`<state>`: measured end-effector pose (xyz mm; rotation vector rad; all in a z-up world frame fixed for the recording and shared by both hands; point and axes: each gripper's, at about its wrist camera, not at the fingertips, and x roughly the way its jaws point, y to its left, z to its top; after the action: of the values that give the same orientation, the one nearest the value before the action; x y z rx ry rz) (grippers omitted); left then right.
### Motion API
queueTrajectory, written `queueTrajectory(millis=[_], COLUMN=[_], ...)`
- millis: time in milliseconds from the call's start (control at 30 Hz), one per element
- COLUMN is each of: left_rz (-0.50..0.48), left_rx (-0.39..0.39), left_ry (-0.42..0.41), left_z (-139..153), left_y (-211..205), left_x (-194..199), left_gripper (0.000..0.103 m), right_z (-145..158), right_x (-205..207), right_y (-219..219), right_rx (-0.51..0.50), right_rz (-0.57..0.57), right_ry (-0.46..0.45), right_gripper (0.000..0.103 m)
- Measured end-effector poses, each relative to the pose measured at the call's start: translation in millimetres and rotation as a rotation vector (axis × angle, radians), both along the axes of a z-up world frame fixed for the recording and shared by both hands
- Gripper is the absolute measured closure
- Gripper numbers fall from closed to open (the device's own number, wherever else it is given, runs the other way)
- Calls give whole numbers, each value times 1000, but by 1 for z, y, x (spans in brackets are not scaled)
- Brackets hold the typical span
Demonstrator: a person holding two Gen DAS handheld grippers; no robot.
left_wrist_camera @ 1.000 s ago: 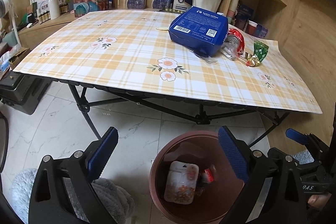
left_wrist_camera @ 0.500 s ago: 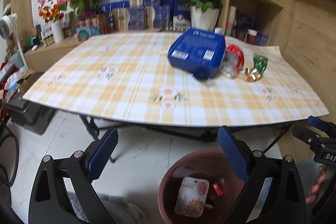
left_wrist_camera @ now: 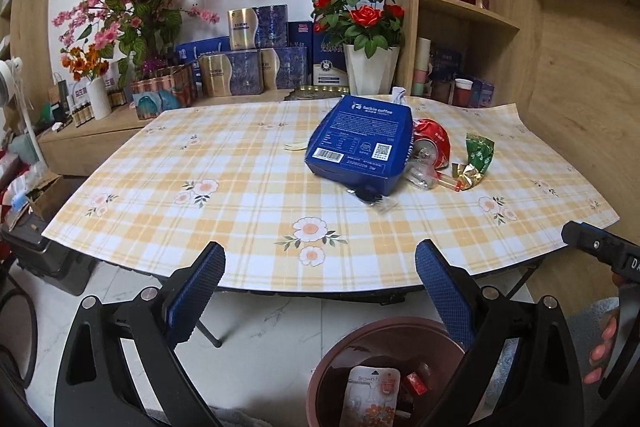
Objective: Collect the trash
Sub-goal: 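Grasp the blue coffee box with the left gripper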
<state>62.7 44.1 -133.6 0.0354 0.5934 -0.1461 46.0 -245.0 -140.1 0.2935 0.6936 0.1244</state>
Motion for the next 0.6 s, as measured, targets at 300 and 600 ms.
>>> queueTrajectory(millis=[300, 600], left_rz=[-77, -160], left_rx=[67, 142], left_ry=[19, 43], left_z=[-10, -13], left_y=[-22, -57], left_x=[7, 45], left_gripper=[9, 9], right_z=[-1, -24], right_x=[13, 49], right_y=[-18, -46], right_rx=[-105, -93], right_rz=[-36, -118], right_ry=[-4, 98], right_gripper=[6, 6])
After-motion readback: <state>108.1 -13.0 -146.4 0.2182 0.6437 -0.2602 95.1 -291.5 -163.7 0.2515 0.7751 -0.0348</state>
